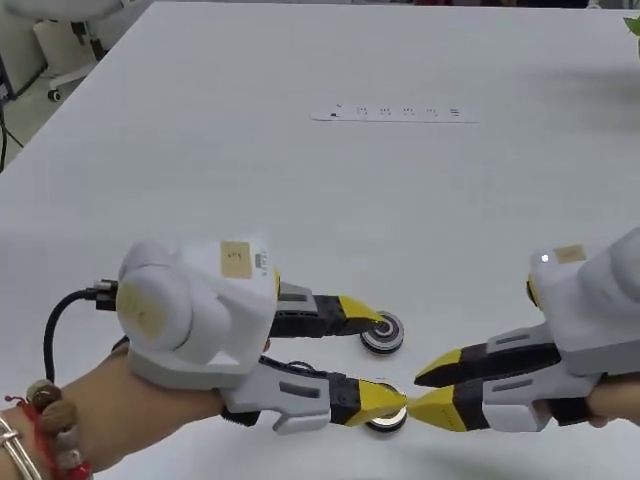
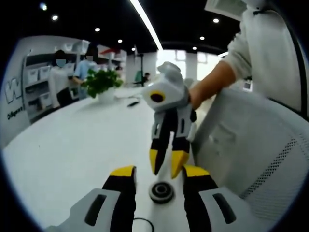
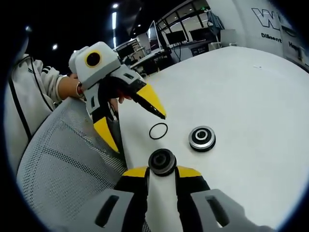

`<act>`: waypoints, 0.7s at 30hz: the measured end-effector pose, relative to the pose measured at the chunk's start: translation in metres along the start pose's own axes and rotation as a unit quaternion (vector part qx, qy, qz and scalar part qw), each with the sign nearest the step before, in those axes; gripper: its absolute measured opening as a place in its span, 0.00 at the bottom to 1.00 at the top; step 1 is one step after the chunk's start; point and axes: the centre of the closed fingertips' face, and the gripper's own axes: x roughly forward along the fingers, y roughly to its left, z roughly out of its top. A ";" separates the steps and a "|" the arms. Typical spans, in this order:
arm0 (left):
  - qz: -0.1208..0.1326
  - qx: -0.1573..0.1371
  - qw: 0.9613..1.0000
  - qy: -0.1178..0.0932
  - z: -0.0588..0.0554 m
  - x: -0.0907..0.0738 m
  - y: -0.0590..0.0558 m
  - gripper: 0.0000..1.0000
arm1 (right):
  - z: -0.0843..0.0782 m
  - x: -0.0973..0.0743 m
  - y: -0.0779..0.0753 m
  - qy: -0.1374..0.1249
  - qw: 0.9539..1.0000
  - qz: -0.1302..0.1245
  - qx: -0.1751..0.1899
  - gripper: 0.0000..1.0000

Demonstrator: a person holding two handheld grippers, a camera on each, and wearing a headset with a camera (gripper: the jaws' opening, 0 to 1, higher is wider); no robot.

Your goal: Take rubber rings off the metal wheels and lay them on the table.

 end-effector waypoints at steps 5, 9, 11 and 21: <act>-0.001 -0.003 1.000 0.016 -0.009 0.006 0.000 0.39 | -0.005 0.003 0.000 0.009 1.000 0.001 -0.009 0.19; -0.006 -0.008 1.000 0.022 -0.014 0.007 -0.002 0.37 | -0.005 0.005 0.000 0.008 1.000 0.002 -0.012 0.20; -0.008 -0.008 1.000 0.024 -0.016 0.007 -0.002 0.36 | -0.006 0.006 0.000 0.006 1.000 0.000 -0.014 0.20; -0.018 -0.017 0.999 0.035 -0.025 0.014 -0.005 0.28 | -0.007 0.010 -0.001 0.005 0.999 -0.005 -0.036 0.20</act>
